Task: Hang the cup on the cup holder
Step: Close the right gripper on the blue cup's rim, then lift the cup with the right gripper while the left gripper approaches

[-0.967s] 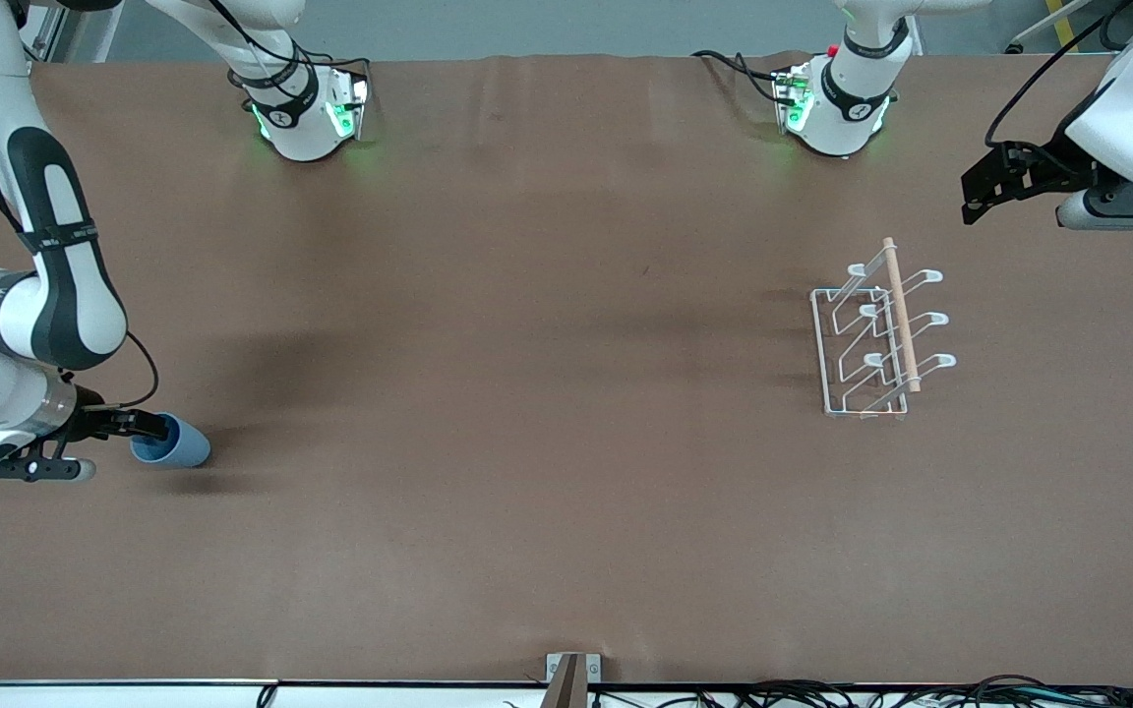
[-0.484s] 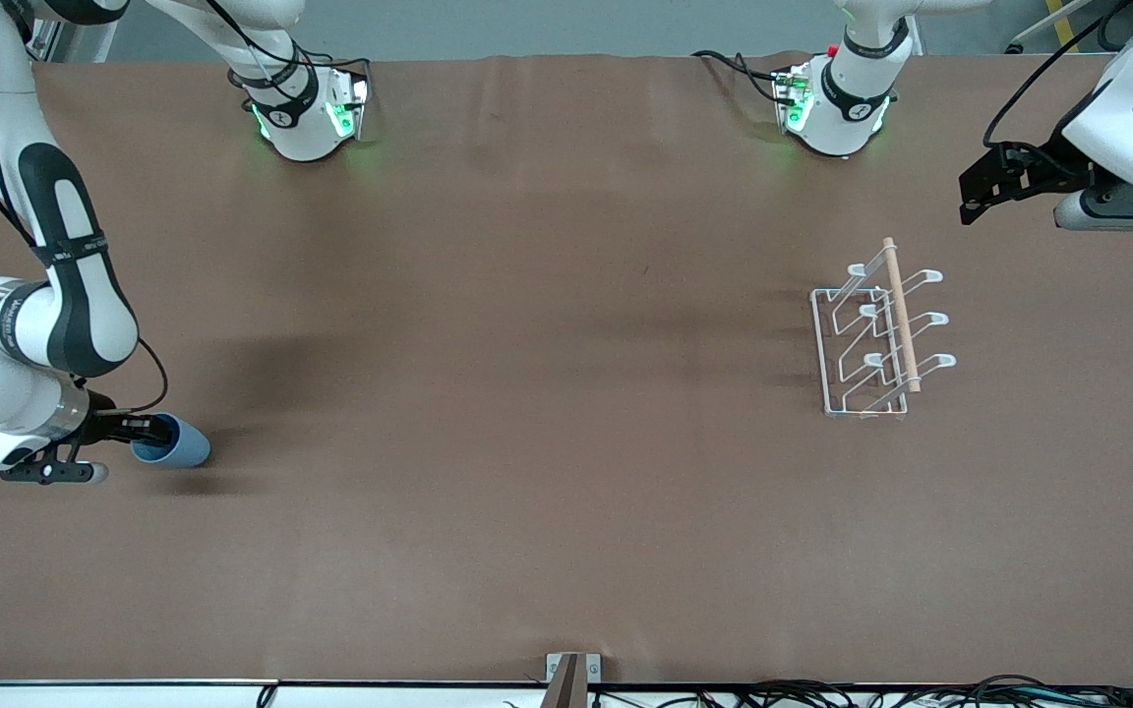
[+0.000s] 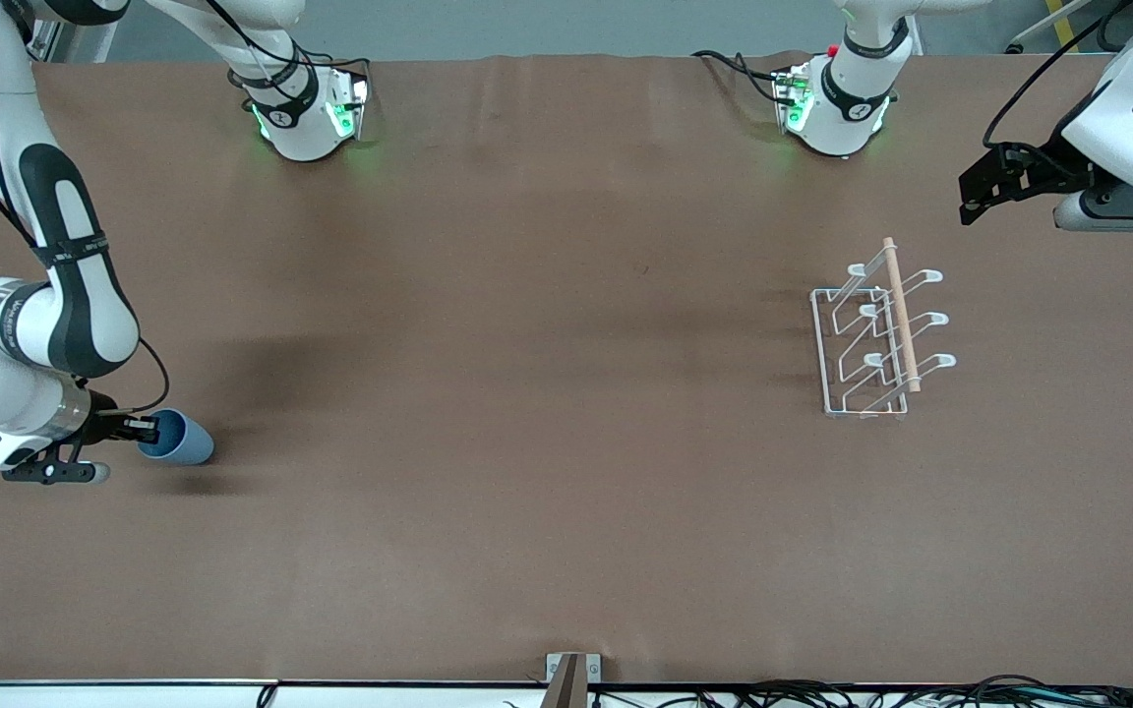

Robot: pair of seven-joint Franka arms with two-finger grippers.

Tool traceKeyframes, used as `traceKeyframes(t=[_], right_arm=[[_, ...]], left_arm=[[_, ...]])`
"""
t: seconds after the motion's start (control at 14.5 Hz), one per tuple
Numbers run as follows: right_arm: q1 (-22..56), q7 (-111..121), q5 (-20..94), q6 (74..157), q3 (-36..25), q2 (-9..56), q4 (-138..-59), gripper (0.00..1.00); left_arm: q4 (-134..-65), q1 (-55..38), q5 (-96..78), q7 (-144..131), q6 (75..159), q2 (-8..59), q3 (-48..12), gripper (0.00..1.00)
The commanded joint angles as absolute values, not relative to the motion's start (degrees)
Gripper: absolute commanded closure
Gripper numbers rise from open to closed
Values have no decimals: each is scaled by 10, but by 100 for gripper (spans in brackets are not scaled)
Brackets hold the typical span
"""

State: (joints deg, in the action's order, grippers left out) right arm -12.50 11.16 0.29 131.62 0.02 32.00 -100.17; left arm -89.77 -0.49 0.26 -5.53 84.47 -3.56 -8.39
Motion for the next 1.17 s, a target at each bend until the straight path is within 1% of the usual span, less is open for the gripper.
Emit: traceKeyframes(t=[0.0, 0.21, 0.41, 0.76, 1.11], right_arm=[[-132, 115, 11, 1310, 8, 304, -999, 100], [-126, 116, 12, 1284, 12, 273, -998, 100], [-127, 113, 17, 1240, 46, 240, -998, 100], [-120, 116, 243, 1132, 90, 186, -998, 100], [-116, 118, 482, 1060, 130, 165, -998, 99]], left_arm=[[-885, -6, -4, -47, 845, -28, -83, 0], [-885, -7, -4, -46, 844, -28, -83, 0], [-884, -8, -4, -45, 845, -24, -83, 0], [-875, -7, -4, -43, 845, -8, -83, 0], [-875, -6, -4, -20, 845, 18, -83, 0]])
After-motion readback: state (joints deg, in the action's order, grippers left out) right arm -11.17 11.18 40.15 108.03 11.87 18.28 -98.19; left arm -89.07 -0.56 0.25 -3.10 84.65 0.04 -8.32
